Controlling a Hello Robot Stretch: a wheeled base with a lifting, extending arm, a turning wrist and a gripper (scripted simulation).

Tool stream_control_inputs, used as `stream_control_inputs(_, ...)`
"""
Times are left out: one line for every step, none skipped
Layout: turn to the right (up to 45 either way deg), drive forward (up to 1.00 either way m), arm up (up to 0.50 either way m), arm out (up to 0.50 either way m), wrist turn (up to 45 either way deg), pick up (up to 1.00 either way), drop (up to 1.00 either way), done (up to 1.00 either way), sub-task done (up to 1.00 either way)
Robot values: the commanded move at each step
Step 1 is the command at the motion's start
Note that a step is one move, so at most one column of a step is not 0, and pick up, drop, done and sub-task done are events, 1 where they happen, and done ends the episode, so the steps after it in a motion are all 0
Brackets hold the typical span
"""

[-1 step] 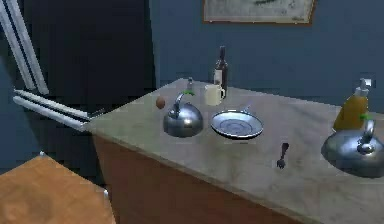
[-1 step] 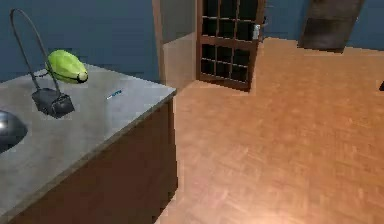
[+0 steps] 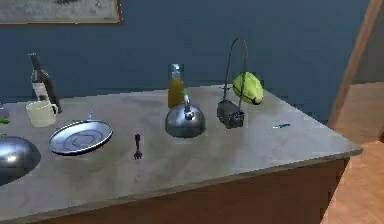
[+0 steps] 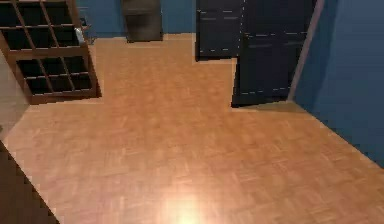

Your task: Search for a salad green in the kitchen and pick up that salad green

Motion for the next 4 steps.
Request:
stream_control_inputs(45.0,0.0,0.0,0.0,0.0,0.0,0.0,0.0,0.0)
stream_control_inputs(33.0,0.0,0.0,0.0,0.0,0.0,0.0,0.0,0.0)
stream_control_inputs(0.0,0.3,0.0,0.0,0.0,0.0,0.0,0.0,0.0)
stream_control_inputs(-45.0,0.0,0.0,0.0,0.0,0.0,0.0,0.0,0.0)
